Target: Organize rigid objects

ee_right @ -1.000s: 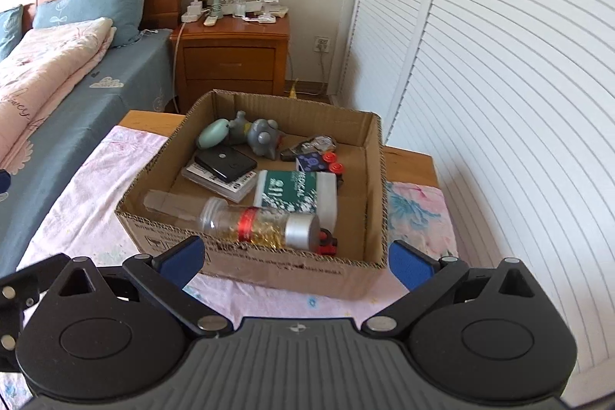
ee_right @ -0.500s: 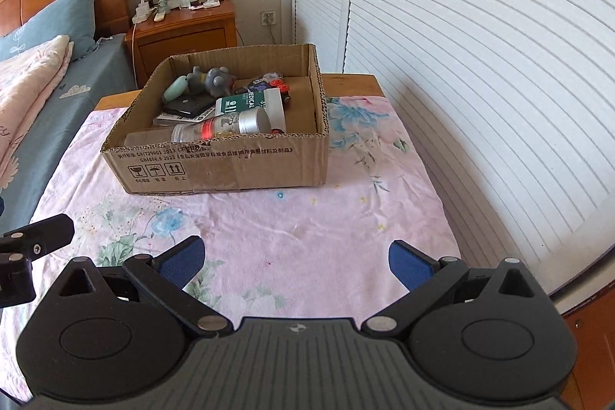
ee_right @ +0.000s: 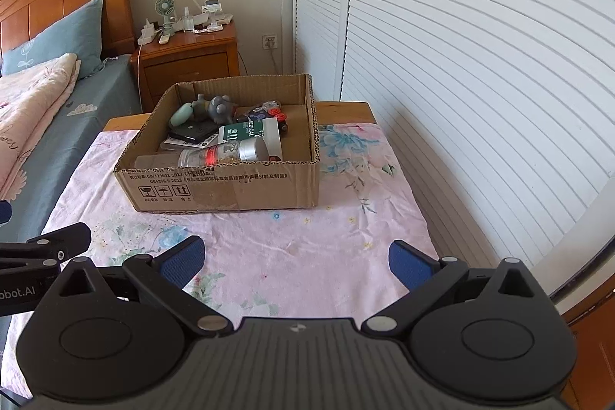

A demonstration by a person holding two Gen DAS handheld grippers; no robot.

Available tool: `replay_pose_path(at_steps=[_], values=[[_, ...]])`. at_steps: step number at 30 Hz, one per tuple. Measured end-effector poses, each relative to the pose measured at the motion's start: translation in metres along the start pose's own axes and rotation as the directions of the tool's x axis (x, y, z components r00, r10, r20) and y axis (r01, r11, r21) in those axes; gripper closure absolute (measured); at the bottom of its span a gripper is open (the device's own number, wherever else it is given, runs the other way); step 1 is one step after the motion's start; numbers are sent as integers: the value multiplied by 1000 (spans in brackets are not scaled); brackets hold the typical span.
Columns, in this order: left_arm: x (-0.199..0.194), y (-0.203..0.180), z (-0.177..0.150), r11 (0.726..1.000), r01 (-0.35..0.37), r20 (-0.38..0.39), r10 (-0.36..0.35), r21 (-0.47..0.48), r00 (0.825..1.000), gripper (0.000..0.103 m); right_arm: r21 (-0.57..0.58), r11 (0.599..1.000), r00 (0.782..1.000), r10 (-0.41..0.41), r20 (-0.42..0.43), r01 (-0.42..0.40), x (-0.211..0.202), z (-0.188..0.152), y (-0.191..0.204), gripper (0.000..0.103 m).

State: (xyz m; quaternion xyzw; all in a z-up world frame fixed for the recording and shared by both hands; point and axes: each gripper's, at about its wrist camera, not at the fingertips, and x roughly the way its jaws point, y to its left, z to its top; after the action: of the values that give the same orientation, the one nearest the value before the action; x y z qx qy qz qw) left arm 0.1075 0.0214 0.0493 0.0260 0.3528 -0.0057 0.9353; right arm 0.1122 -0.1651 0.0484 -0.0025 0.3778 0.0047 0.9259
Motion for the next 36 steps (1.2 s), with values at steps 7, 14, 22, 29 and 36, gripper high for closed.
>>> replay_pose_path(at_steps=[7, 14, 22, 29, 36], values=[[5, -1, -2, 1000, -12, -13, 13, 3, 1000, 1, -4, 1000, 1000, -9, -5, 9, 2, -2, 1, 0], [8, -1, -2, 1000, -17, -18, 17, 3, 1000, 1, -10, 1000, 1000, -6, -11, 6, 6, -1, 3, 0], [9, -1, -2, 1000, -15, -18, 15, 4, 1000, 1, -12, 1000, 1000, -7, -13, 7, 7, 0, 4, 0], [10, -3, -1, 1000, -8, -19, 8, 7, 1000, 1, -9, 1000, 1000, -10, -11, 10, 8, 0, 3, 0], [10, -2, -2, 1000, -1, -21, 1, 5, 1000, 1, -9, 1000, 1000, -12, -11, 12, 8, -1, 3, 0]])
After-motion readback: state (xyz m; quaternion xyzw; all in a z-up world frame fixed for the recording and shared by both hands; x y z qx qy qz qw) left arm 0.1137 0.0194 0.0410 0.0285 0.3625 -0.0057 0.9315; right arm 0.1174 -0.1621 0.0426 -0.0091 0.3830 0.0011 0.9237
